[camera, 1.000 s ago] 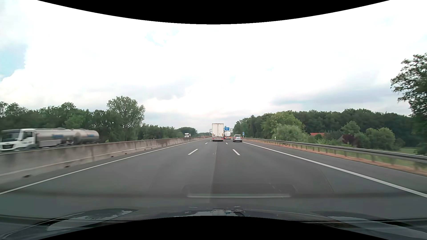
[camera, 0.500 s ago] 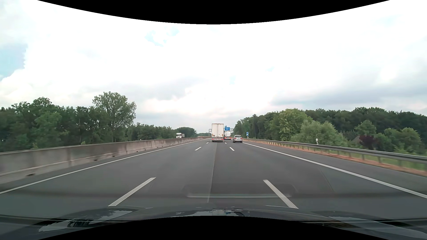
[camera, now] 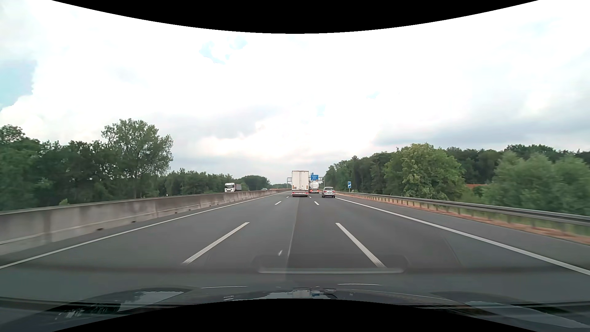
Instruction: Follow the waypoints while adhering to traffic rules and regulations
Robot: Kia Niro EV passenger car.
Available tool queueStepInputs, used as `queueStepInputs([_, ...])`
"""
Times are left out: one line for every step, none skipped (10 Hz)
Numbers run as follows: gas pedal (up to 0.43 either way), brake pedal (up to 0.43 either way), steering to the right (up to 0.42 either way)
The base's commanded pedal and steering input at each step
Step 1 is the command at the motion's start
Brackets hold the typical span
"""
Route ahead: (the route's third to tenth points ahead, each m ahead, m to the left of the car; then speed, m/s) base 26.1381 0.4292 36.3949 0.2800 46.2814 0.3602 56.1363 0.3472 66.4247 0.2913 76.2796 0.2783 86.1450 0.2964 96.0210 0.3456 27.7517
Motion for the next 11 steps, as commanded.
queueStepInputs([0.240, 0.000, -0.002])
queueStepInputs([0.248, 0.000, -0.002])
queueStepInputs([0.248, 0.000, -0.003])
queueStepInputs([0.248, 0.000, -0.003])
queueStepInputs([0.260, 0.000, -0.004])
queueStepInputs([0.268, 0.000, -0.004])
queueStepInputs([0.268, 0.000, -0.004])
queueStepInputs([0.268, 0.000, -0.004])
queueStepInputs([0.268, 0.000, -0.004])
queueStepInputs([0.268, 0.000, -0.004])
queueStepInputs([0.268, 0.000, -0.004])
